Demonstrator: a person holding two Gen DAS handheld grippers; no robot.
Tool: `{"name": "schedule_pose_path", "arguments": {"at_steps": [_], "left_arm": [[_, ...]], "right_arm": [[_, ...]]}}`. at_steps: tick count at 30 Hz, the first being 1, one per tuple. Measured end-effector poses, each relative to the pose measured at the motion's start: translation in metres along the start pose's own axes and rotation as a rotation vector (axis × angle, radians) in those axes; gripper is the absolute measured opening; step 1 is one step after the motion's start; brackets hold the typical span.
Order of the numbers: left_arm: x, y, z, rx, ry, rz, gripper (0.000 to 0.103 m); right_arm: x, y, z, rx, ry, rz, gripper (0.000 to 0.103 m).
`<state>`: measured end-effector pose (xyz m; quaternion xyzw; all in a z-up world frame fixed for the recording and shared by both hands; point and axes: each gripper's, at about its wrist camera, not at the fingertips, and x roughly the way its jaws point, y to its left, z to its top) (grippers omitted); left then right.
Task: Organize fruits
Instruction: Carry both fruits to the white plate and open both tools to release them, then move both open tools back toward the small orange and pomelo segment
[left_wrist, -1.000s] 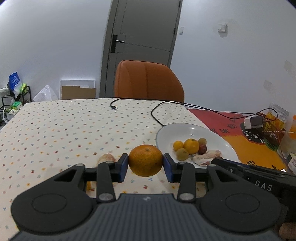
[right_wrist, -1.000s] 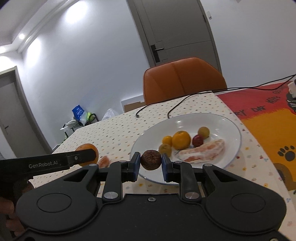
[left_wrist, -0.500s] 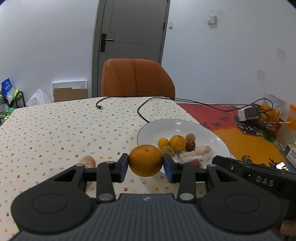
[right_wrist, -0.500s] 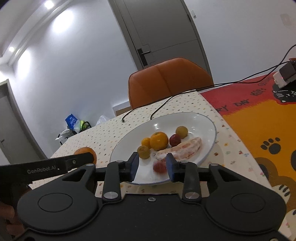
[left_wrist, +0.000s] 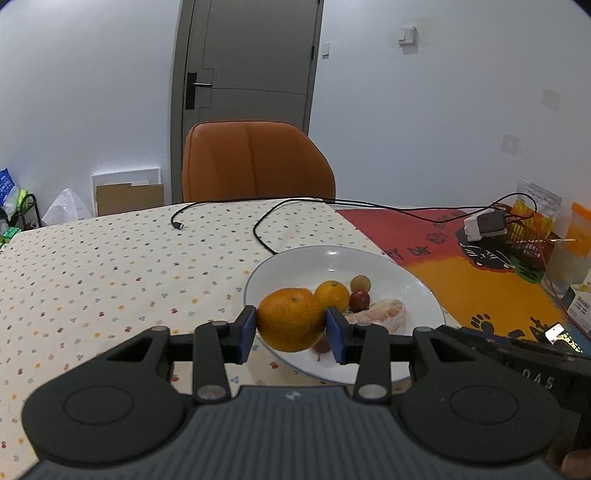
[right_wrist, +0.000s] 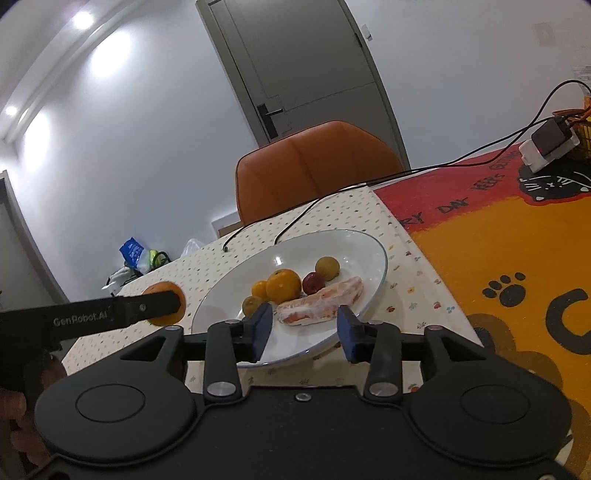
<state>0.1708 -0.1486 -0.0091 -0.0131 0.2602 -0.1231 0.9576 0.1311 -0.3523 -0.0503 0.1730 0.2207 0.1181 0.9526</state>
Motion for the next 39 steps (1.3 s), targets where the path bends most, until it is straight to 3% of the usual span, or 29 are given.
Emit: {"name": "schedule_pose_path", "arguments": {"at_steps": [8, 12, 19, 24, 39], "left_arm": [[-0.006, 0.009, 0.009, -0.046, -0.04, 0.019, 0.044], [-0.01, 0.021, 0.01, -0.072, -0.038, 0.058, 0.057], [-0.018, 0.045, 0.007, -0.116, -0.035, 0.105, 0.068], [-0.025, 0.057, 0.001, -0.125, -0.039, 0.134, 0.077], [-0.047, 0.112, -0.016, -0.204, -0.041, 0.236, 0.081]], "right_arm": [[0.004, 0.005, -0.002, -0.013, 0.01, 0.001, 0.053], [0.004, 0.008, -0.002, -0.017, 0.013, 0.014, 0.056], [0.005, 0.017, -0.003, -0.031, 0.02, 0.026, 0.06], [0.008, 0.026, -0.005, -0.043, 0.026, 0.026, 0.07], [0.022, 0.065, -0.01, -0.094, 0.069, 0.087, 0.078]]}}
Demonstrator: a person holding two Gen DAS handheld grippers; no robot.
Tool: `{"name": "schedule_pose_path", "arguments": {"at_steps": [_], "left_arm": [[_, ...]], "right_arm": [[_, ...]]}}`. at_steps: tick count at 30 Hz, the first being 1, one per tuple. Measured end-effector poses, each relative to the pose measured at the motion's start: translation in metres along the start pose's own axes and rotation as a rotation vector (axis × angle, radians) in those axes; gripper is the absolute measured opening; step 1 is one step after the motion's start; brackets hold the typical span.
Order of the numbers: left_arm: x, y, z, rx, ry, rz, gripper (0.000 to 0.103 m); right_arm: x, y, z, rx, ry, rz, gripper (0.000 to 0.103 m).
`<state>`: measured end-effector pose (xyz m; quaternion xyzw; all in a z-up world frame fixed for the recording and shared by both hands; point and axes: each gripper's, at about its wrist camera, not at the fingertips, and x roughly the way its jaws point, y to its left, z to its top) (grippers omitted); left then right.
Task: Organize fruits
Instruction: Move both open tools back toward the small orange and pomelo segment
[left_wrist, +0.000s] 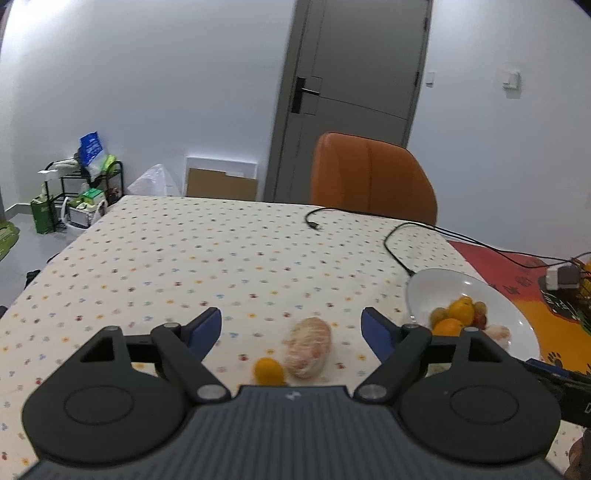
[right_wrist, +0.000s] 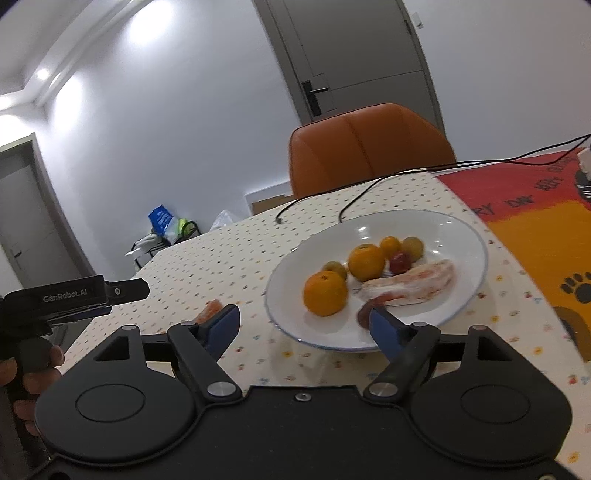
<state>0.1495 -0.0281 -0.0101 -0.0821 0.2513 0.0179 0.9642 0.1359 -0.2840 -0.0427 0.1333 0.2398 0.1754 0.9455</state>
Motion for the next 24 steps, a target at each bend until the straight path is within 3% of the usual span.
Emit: {"name": "schedule_pose_path", "arguments": {"at_steps": [12, 24], "left_arm": [[0.005, 0.027, -0.012, -0.028, 0.029, 0.02, 0.081], [0.021, 0.028, -0.025, -0.031, 0.064, -0.007, 0.077]], "right_arm": [[0.018, 0.028, -0.005, -0.044, 0.039, 0.035, 0.08], [0.03, 0.044, -0.009, -0.088, 0.072, 0.07, 0.082]]}}
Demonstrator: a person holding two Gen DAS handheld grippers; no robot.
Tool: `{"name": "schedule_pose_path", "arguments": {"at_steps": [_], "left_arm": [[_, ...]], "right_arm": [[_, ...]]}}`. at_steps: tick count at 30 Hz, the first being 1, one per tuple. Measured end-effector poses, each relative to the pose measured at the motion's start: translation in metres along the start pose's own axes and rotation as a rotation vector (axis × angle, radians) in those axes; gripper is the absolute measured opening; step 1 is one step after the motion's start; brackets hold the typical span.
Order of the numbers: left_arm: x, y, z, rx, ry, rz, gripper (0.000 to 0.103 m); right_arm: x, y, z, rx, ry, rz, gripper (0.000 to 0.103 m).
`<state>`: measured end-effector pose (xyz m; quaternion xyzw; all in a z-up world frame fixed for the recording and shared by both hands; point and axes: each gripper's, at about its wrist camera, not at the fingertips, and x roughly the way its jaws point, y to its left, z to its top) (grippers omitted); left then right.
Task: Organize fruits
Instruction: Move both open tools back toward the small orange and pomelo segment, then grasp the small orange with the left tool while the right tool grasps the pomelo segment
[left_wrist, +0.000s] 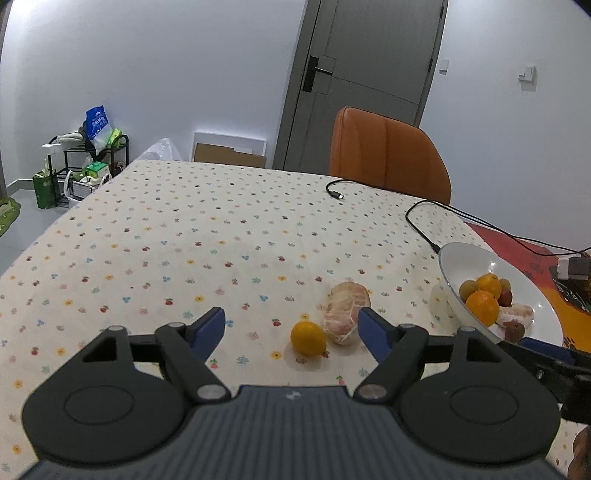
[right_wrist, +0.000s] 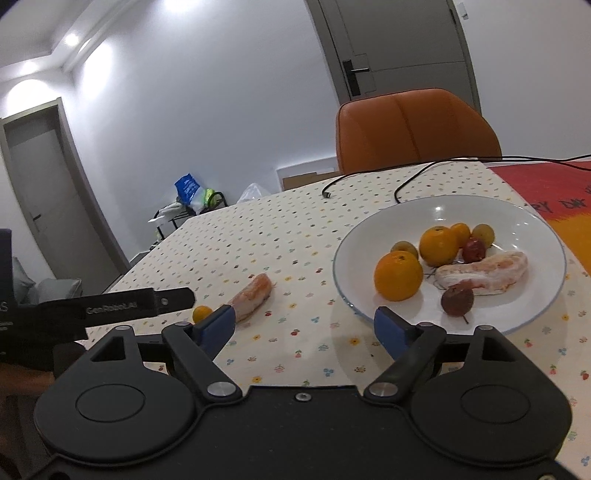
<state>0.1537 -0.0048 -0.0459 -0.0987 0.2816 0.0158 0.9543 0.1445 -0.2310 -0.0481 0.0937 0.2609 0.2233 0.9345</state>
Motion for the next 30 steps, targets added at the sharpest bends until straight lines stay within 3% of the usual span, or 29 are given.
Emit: {"name": "schedule_pose_path", "arguments": {"at_steps": [11, 17, 19, 20, 21, 30], "left_arm": [[0.02, -0.002, -0.009, 0.001, 0.046, -0.026, 0.056], [0.028, -0.005, -0.012, 0.011, 0.052, -0.037, 0.051], [0.029, -0.005, -0.012, 0.014, 0.049, -0.042, 0.043], [0.03, -0.005, -0.012, 0.012, 0.047, -0.041, 0.025], [0.03, -0.002, -0.011, 0.0, 0.049, -0.04, 0.022], [0.02, 0.018, -0.006, -0.044, 0.032, -0.03, 0.022]], "right_arm": [[0.013, 0.009, -0.001, -0.024, 0.033, 0.013, 0.082], [0.018, 0.011, 0.0, -0.027, 0.044, 0.015, 0.082], [0.02, 0.011, 0.0, -0.028, 0.049, 0.012, 0.082], [0.022, 0.012, 0.0, -0.029, 0.053, 0.011, 0.082], [0.023, 0.012, 0.0, -0.029, 0.055, 0.01, 0.082], [0.036, 0.023, 0.003, -0.039, 0.068, 0.022, 0.082]]}}
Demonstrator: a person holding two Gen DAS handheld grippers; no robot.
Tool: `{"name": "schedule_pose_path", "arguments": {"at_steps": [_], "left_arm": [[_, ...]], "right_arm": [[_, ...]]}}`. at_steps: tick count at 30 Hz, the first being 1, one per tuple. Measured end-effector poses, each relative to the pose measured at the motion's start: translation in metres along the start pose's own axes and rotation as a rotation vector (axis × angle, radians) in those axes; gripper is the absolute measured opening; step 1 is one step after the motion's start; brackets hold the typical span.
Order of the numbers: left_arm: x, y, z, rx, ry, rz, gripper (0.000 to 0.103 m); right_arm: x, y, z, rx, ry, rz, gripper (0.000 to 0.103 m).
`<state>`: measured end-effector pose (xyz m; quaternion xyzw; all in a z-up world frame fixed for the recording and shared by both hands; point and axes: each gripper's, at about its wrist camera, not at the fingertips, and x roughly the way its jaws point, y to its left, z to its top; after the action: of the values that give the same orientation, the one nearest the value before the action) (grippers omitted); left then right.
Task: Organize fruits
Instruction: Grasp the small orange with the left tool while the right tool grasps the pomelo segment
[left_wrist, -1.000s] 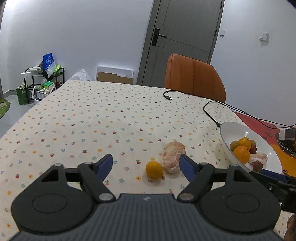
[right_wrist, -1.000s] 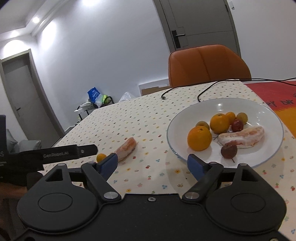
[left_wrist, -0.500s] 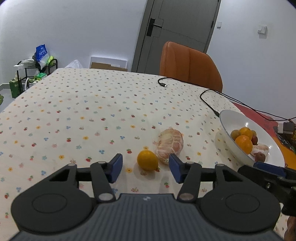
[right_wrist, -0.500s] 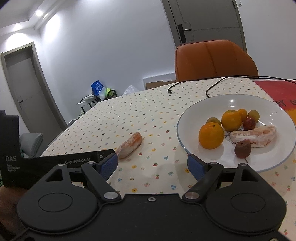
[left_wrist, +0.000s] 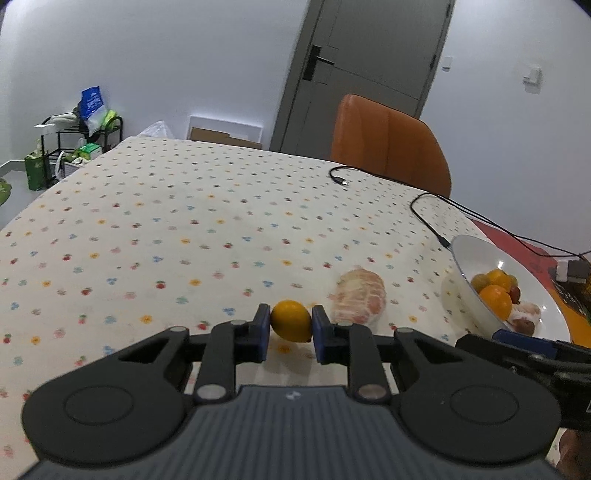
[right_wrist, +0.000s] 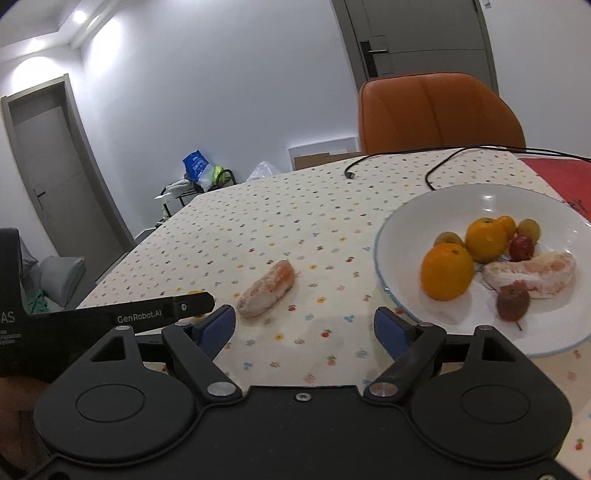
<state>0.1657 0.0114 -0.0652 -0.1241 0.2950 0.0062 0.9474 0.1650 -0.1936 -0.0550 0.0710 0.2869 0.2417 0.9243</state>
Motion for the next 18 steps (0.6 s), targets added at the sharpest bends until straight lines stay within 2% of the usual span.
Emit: {"name": "schedule_pose_path", "arguments": {"at_steps": [10, 18], "left_arm": [[-0.012, 0.024, 0.004, -0.031, -0.026, 0.041, 0.022], [-0.019, 0.041, 0.004, -0.056, -0.035, 0.072, 0.022]], "right_arm": [[0.025, 0.021, 0.01, -0.033, 0.038, 0.019, 0.078], [0.045, 0.03, 0.013, -0.031, 0.069, 0.014, 0.059]]}}
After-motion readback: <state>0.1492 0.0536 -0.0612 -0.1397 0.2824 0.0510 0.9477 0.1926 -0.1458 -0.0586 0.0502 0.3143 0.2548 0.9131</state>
